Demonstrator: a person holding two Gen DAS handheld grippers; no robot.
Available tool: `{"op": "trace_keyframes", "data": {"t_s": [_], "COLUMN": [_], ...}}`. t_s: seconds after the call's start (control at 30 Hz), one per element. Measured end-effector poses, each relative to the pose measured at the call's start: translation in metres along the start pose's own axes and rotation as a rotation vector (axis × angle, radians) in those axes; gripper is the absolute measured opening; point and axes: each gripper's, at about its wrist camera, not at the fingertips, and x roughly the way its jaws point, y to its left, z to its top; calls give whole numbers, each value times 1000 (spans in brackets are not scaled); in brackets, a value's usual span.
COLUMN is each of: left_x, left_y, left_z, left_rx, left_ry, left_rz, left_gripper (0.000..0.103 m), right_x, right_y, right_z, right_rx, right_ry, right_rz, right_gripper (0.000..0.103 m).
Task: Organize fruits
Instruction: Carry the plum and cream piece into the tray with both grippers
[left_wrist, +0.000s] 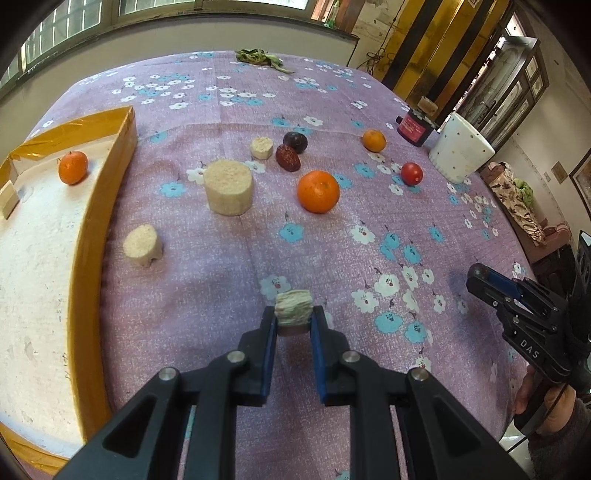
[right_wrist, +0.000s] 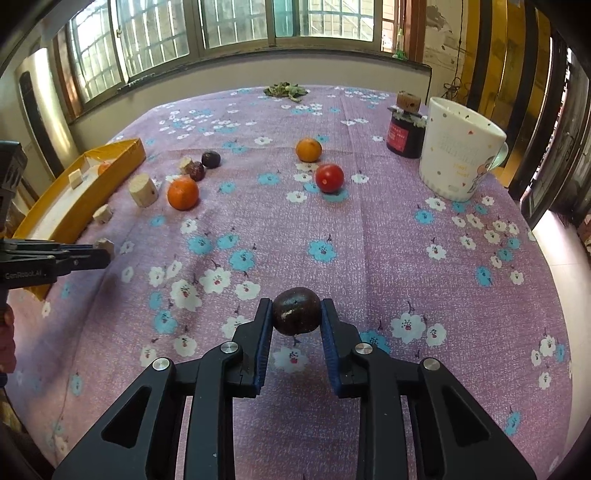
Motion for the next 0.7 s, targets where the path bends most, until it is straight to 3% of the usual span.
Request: {"op": "trace_keyframes", "data": {"t_s": [0.33, 0.7], "left_x": [-25, -51], "left_y": [3, 44], "left_z": [1, 3], "left_rx": [8, -59], "left_ry": [-54, -106], "left_rz": [-13, 13], "left_gripper": [20, 20], "right_x": [-12, -4], "right_y": [18, 72], "right_z": [15, 42], "right_rx": [-1, -78], "right_ry": [-31, -36], "right_rz": [8, 72], "right_gripper": [25, 25]}}
